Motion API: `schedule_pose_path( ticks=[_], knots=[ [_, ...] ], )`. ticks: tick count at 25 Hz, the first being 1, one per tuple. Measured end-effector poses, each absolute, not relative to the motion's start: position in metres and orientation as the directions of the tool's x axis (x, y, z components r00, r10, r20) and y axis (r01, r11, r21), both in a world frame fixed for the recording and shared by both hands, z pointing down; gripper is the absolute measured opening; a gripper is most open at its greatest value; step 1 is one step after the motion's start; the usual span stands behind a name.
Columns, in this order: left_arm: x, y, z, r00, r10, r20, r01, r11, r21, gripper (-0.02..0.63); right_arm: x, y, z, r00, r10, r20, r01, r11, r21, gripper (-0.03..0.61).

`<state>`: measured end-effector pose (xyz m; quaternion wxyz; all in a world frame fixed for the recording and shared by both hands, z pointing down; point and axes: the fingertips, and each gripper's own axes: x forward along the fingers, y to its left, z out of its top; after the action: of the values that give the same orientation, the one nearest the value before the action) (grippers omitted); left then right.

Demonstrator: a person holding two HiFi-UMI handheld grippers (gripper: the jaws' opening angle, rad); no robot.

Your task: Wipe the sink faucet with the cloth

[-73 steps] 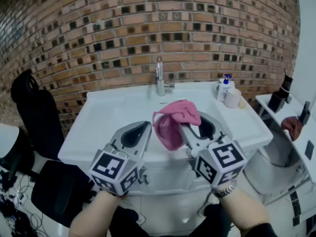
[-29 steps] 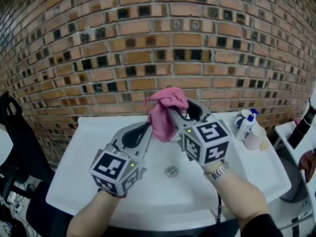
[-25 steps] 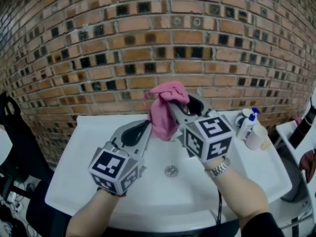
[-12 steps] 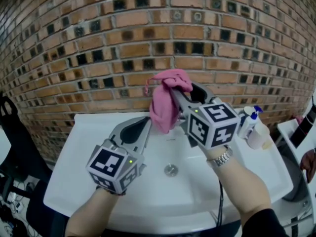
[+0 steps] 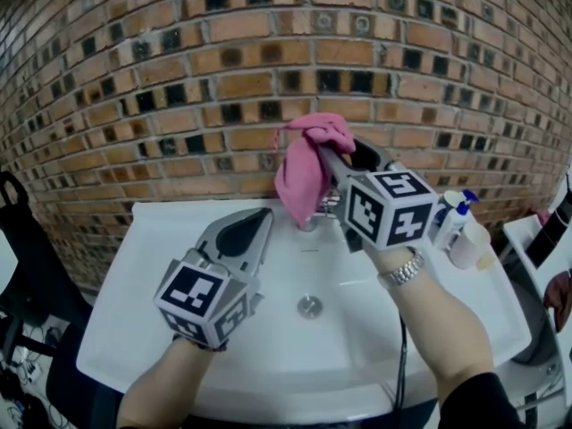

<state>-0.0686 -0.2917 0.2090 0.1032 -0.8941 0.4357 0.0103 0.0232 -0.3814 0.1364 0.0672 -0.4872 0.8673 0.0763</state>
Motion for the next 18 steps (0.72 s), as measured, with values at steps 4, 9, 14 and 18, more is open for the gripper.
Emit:
schedule_pose_path(
  ticks=[4, 9, 14, 18],
  knots=[
    [-0.069, -0.293, 0.210, 0.619, -0.778, -0.103, -0.782, -0.599, -0.174, 0.008, 0.027, -0.391, 0.143, -0.495, -0.851, -0.174, -0.868, 0.490, 0.076, 0.160],
    [-0.070, -0.295, 0.212, 0.617, -0.780, -0.100, -0.783, -0.598, -0.171, 0.008, 0.030, -0.402, 0.153, -0.469, -0.869, -0.155, -0.883, 0.459, 0.097, 0.156],
    [-0.070, -0.296, 0.215, 0.615, -0.782, -0.096, -0.785, -0.597, -0.167, 0.008, 0.031, -0.411, 0.161, -0.449, -0.883, -0.138, -0.892, 0.434, 0.128, 0.155],
    [-0.070, -0.296, 0.217, 0.615, -0.783, -0.091, -0.785, -0.597, -0.167, 0.006, 0.032, -0.420, 0.171, -0.432, -0.895, -0.115, -0.899, 0.418, 0.129, 0.155]
  ],
)
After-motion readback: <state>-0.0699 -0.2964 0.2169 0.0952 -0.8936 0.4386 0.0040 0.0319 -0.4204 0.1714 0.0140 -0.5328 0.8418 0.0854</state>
